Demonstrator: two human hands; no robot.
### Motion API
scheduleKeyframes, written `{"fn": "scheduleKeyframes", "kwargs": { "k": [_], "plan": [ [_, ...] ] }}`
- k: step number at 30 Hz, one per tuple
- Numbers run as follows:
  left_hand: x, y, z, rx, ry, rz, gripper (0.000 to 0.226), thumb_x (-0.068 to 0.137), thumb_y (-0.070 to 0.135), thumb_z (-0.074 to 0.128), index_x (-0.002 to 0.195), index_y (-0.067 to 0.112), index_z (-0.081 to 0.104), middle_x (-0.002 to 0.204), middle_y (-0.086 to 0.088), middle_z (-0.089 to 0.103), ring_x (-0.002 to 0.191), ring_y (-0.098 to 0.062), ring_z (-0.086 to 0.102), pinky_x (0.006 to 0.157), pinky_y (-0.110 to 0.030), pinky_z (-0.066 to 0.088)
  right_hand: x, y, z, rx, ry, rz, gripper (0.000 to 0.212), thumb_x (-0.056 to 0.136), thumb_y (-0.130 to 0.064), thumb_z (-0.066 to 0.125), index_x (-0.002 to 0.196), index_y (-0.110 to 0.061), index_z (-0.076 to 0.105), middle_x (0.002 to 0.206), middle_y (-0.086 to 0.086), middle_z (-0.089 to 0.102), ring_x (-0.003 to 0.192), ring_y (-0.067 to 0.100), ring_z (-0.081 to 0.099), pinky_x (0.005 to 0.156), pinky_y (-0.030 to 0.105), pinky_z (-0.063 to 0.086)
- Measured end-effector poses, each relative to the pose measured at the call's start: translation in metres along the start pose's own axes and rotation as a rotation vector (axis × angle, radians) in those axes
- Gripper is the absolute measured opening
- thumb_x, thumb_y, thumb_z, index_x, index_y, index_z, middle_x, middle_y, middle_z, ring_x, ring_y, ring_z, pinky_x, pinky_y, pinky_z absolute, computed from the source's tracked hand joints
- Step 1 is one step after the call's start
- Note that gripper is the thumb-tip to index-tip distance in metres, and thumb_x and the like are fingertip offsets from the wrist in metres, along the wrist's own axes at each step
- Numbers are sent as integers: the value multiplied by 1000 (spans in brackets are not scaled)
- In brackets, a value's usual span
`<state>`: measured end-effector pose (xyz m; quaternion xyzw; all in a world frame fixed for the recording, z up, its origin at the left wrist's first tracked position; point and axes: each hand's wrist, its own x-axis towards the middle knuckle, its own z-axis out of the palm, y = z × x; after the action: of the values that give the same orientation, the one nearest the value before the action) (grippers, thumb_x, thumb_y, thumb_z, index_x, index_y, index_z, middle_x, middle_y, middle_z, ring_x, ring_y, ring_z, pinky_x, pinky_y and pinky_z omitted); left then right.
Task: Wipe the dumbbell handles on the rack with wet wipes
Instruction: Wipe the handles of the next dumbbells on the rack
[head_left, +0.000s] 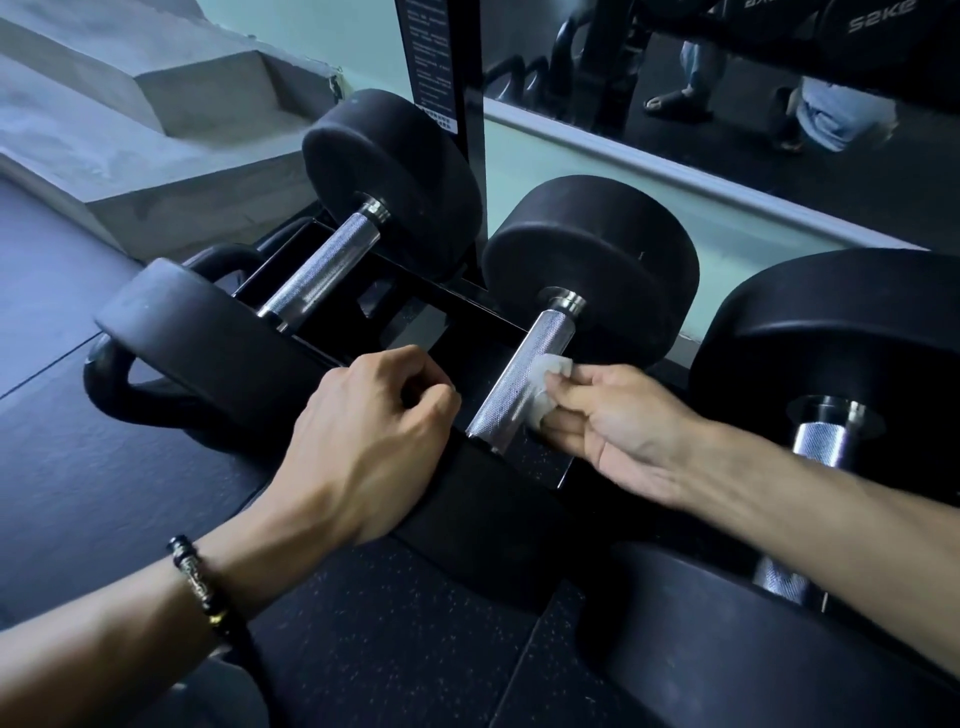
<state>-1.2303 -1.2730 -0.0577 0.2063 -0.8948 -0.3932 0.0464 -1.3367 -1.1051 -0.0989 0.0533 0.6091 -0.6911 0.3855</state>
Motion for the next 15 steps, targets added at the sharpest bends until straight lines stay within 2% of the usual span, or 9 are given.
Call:
{"fn": "scheduleKeyframes", "kwargs": {
  "k": [3, 5, 7, 9, 11, 13, 15],
  "plan": [
    [0, 0, 0, 4, 3, 1, 31, 69, 41, 39, 77, 30, 67, 77, 10, 70, 76, -12, 62, 69, -34, 50, -8, 17, 8, -347, -78, 44, 25, 99, -12, 60, 74, -10, 64, 69, 2, 63, 65, 11, 58, 67, 28, 47],
    [0, 1, 0, 2, -1, 1, 31, 69, 41, 39, 77, 31, 67, 77, 10, 70, 78, -11, 62, 72, -34, 51, -9, 18, 8, -491, -141, 66, 29, 98, -14, 63, 70, -8, 67, 72, 4, 63, 71, 14, 58, 75, 29, 46],
    [0, 1, -1, -8, -2, -2, 30, 69, 40, 40, 77, 31, 67, 78, 10, 70, 78, -11, 62, 71, -33, 50, -5, 10, 6, -460, -118, 17, 27, 97, -13, 64, 72, -9, 70, 72, 3, 67, 73, 15, 60, 77, 29, 48],
    [0, 1, -1, -13, -5, -4, 30, 68, 40, 40, 76, 30, 67, 77, 9, 70, 75, -12, 62, 67, -32, 49, -2, 0, 5, -206, -46, -12, 22, 98, -5, 59, 79, -7, 69, 73, 3, 68, 70, 13, 61, 76, 25, 50],
    [-1, 1, -1, -13, -4, -2, 30, 68, 40, 40, 76, 29, 67, 77, 8, 70, 74, -13, 62, 67, -33, 49, -2, -8, 5, -60, 29, -61, 17, 101, -9, 54, 90, -5, 67, 81, 6, 70, 76, 15, 65, 86, 28, 52],
    [0, 1, -1, -6, -4, 4, 30, 69, 40, 40, 76, 29, 67, 76, 8, 70, 76, -14, 63, 69, -34, 50, -3, -4, 7, -70, 55, -82, 16, 101, -12, 56, 91, -5, 67, 86, 8, 69, 80, 17, 64, 90, 33, 52],
    [0, 1, 0, -3, 1, 8, 29, 69, 41, 41, 76, 29, 66, 77, 8, 69, 78, -14, 63, 72, -35, 51, -8, 11, 12, -329, 49, -54, 18, 94, -16, 68, 77, -9, 68, 79, 9, 65, 75, 19, 59, 80, 38, 47]
  ]
}}
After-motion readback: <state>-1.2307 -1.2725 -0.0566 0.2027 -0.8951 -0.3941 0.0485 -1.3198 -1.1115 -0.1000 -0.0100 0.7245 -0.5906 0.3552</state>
